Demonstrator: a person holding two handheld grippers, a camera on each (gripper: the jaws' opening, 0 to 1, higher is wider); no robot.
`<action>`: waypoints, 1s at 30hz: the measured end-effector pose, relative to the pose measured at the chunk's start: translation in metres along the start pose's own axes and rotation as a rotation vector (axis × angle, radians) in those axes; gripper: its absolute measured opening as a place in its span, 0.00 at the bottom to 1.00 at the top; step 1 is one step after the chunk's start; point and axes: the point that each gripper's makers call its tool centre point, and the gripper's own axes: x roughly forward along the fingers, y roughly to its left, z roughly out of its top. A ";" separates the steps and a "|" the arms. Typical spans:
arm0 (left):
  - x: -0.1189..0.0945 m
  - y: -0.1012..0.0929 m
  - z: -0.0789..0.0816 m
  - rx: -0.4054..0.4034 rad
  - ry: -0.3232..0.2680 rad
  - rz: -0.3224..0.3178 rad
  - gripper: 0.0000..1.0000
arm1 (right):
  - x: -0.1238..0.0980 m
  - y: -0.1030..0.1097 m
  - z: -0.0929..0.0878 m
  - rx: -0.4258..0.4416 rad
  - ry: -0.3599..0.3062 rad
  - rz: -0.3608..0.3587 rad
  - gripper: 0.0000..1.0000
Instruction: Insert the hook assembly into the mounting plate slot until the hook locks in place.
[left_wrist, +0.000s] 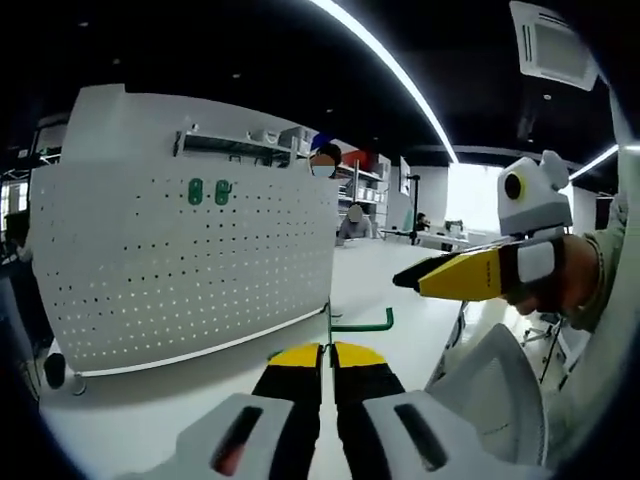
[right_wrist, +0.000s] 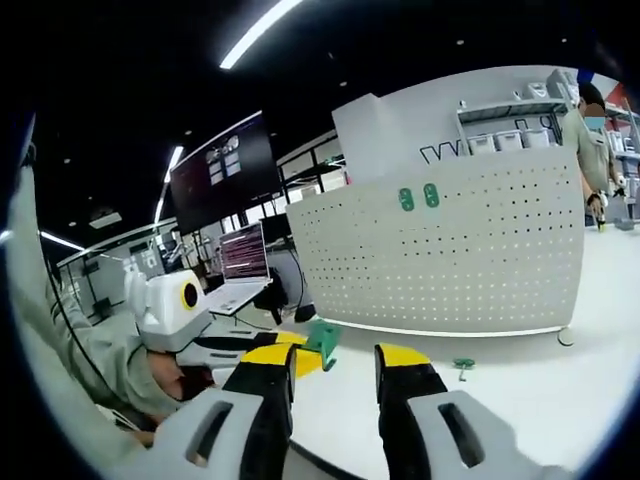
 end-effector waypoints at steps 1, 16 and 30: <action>0.000 -0.001 0.002 0.004 -0.009 0.000 0.03 | 0.000 0.000 0.000 0.000 0.000 0.000 0.27; -0.001 -0.026 0.028 0.056 -0.089 -0.053 0.03 | 0.001 0.009 0.010 0.062 -0.048 0.029 0.16; -0.003 -0.037 0.040 0.047 -0.146 -0.068 0.03 | -0.001 0.014 0.015 0.140 -0.098 0.036 0.06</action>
